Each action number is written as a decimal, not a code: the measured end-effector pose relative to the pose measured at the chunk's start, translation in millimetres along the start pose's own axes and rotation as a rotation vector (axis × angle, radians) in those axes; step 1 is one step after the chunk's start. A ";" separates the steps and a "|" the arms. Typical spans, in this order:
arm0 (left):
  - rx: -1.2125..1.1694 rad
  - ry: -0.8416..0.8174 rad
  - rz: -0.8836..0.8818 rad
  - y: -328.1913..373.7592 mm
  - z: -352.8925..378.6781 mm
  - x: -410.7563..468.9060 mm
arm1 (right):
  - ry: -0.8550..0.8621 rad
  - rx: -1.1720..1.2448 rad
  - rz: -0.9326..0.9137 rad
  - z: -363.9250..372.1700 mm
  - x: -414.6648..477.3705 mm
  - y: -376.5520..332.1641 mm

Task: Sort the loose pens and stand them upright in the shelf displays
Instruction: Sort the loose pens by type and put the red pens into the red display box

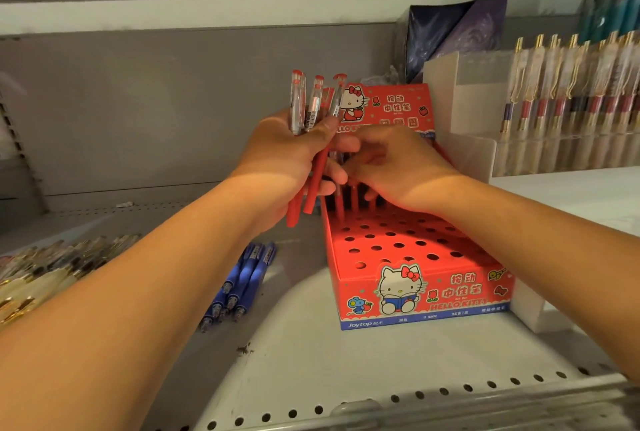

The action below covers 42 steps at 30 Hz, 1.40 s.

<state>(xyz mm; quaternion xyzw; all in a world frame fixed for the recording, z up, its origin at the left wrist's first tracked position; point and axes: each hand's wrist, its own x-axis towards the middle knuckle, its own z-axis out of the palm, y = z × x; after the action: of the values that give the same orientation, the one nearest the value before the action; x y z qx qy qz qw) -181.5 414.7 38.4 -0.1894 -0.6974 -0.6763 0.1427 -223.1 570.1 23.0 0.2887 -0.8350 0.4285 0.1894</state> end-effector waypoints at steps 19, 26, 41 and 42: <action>-0.064 -0.148 -0.054 -3.8 1.5 -2.9 | 0.128 0.923 0.146 -18.1 2.0 -17.3; -0.024 -0.026 -0.059 -3.1 -1.0 1.9 | 0.223 0.939 0.131 -21.7 3.0 -19.1; -0.043 0.034 -0.148 3.7 -6.5 4.6 | 0.385 0.368 0.004 -21.5 6.2 -8.4; -0.045 0.014 -0.150 3.3 -6.3 4.6 | 0.375 0.372 0.003 -20.1 5.5 -8.8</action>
<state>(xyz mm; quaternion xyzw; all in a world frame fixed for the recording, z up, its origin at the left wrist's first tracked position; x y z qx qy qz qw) -184.4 408.7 43.7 -0.1350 -0.6931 -0.7021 0.0921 -220.2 580.8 42.7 0.2326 -0.6928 0.6208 0.2839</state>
